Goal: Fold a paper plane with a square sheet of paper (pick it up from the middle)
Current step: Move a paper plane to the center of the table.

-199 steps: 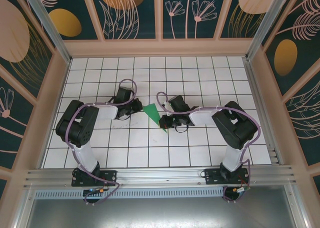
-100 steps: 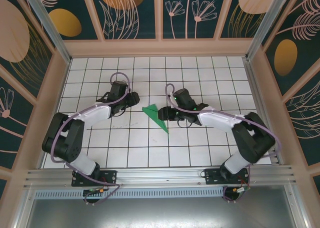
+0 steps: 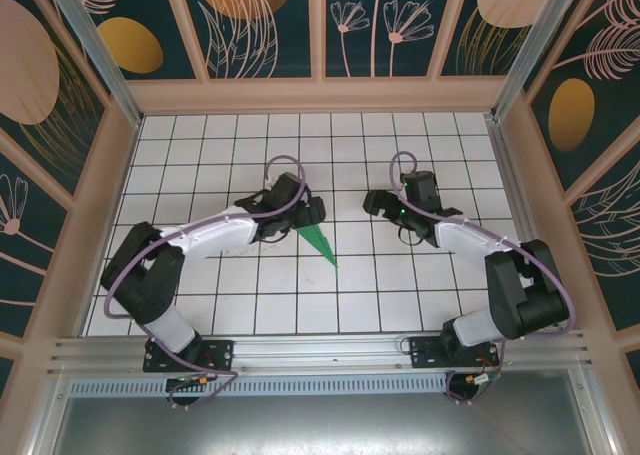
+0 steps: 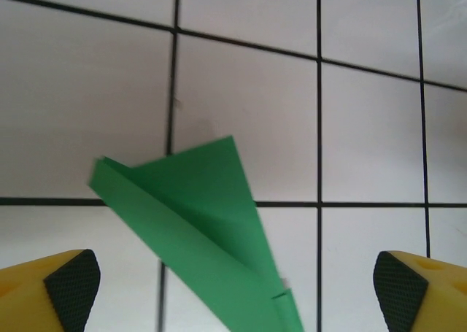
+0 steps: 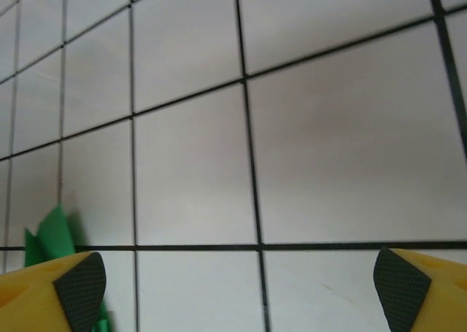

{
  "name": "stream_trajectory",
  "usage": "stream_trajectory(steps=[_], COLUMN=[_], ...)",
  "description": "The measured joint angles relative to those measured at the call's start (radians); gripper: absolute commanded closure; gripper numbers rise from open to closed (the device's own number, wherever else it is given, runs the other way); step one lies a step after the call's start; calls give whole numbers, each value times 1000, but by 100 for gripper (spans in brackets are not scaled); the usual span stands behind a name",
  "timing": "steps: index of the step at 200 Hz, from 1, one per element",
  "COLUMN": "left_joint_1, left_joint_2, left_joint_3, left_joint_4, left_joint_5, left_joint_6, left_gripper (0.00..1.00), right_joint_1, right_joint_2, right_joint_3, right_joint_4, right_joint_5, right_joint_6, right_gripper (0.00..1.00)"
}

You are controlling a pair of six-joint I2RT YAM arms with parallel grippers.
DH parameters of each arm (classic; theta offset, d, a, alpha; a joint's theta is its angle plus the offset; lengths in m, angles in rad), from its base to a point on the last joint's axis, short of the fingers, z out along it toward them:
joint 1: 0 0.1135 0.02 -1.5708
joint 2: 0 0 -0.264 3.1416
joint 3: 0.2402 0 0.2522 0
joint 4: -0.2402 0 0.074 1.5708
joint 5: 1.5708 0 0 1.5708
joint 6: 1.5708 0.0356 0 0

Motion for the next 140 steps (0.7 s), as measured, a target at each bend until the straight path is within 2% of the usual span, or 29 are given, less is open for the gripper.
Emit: stream_trajectory(steps=[50,77,118,140], left_joint_1=[-62,-65,-67,-67], left_joint_2=[174,179,150,116], left_joint_3=[136,135,87,55], left_joint_4=[-120,-171,-171,-167], left_joint_5=[-59,-79,-77,-72], left_joint_6=[-100,-150,-219,-251], left_gripper=[22,34,48,59], right_joint_1=[-14,-14,-14,-14], right_joint_2=[-8,-8,-6,3], right_joint_3=[-35,-35,-35,-35], right_joint_4=[40,46,46,46], right_joint_5=[15,15,14,14], right_joint_6=[22,26,30,30], right_gripper=[3,4,6,6])
